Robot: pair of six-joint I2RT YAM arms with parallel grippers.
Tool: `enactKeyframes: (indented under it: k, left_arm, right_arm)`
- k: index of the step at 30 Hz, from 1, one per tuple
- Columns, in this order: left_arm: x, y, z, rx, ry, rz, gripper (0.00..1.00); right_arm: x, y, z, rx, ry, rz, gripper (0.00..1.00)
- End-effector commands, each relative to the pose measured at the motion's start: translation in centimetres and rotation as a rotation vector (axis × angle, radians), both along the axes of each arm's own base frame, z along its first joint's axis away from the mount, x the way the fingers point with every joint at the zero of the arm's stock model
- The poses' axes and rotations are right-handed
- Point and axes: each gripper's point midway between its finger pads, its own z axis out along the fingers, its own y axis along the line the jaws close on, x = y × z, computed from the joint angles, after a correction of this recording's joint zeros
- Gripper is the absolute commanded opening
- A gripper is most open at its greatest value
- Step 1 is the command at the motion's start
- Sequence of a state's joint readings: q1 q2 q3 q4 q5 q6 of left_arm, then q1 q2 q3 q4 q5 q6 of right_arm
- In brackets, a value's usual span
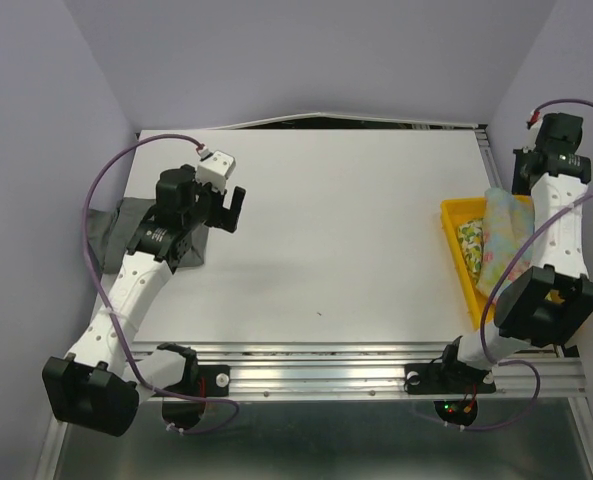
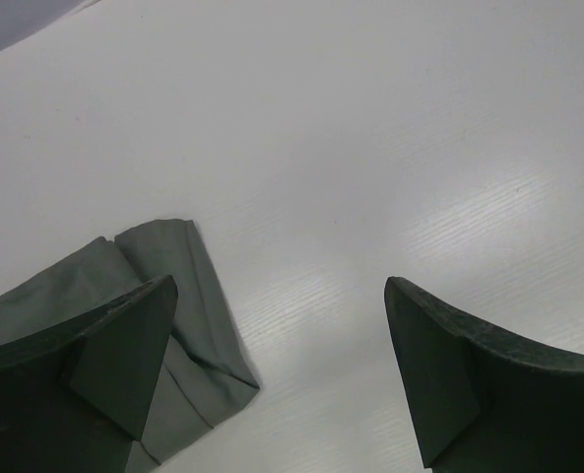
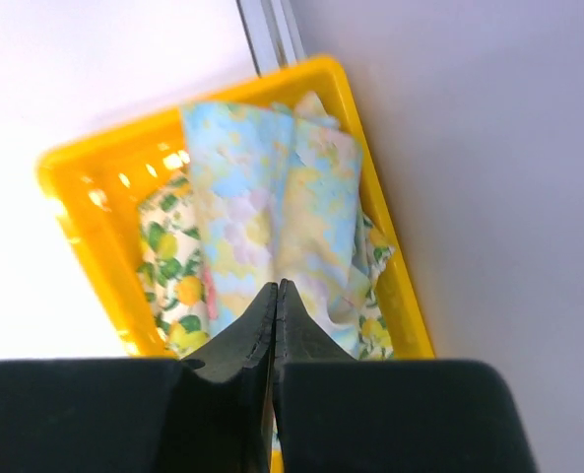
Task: Fold and stack the skirts
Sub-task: Grab the skirt from the pile
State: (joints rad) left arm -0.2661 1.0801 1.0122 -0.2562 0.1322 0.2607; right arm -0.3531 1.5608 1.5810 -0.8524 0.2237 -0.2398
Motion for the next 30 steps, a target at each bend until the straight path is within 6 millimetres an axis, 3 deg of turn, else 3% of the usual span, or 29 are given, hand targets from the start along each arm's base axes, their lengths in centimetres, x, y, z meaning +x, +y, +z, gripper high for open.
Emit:
enactKeyframes:
  k: [1,4,6,7,8,9,10,13,14,25,28,30]
  left_arm:
    - [0.1,-0.1,2.2,-0.097,-0.05,0.012,0.98]
    - [0.6,0.4,2.9,-0.145,-0.017,0.016,0.98]
    - [1.0,1.2,2.9,-0.161,0.009,0.032,0.98]
    - [1.2,1.5,3.6,-0.171,-0.001,0.041,0.98]
    - [1.3,2.2,3.7,-0.182,-0.002,0.055,0.98]
    - [1.4,2.5,3.9,-0.188,-0.007,0.062,0.98]
    - [1.4,2.7,4.0,-0.193,-0.009,0.067,0.98]
    - [1.4,2.8,3.5,-0.211,0.0,0.068,0.98]
    - [1.4,2.7,3.4,-0.216,0.0,0.066,0.98]
    - [1.9,2.2,2.9,-0.247,0.028,0.062,0.98]
    - [2.0,2.2,2.9,-0.245,0.029,0.062,0.98]
    - [2.0,2.1,2.7,-0.244,0.037,0.056,0.98]
  right_arm:
    - [1.2,2.2,7.0,0.045,-0.195,0.1,0.01]
    - [2.5,4.5,10.2,0.118,-0.306,0.196,0.01]
    - [3.0,3.8,10.1,0.115,-0.294,0.166,0.02]
    - [3.1,3.2,11.2,0.089,-0.294,0.151,0.14]
    - [3.1,2.3,10.5,0.069,-0.247,0.115,0.68]
    - [2.5,1.0,7.6,0.057,-0.119,0.055,0.91]
    - [2.1,0.6,6.4,0.055,-0.056,0.039,0.98]
    - [1.0,0.2,3.2,0.052,0.061,0.024,1.0]
    - [0.4,0.4,1.1,0.069,0.108,0.025,1.0]
    - [-2.0,-1.4,-8.5,0.105,0.317,-0.022,1.0]
    - [-2.5,-2.4,-10.5,0.13,0.344,-0.049,0.94]
    - [-2.4,-2.8,-10.9,0.132,0.347,-0.059,0.82]
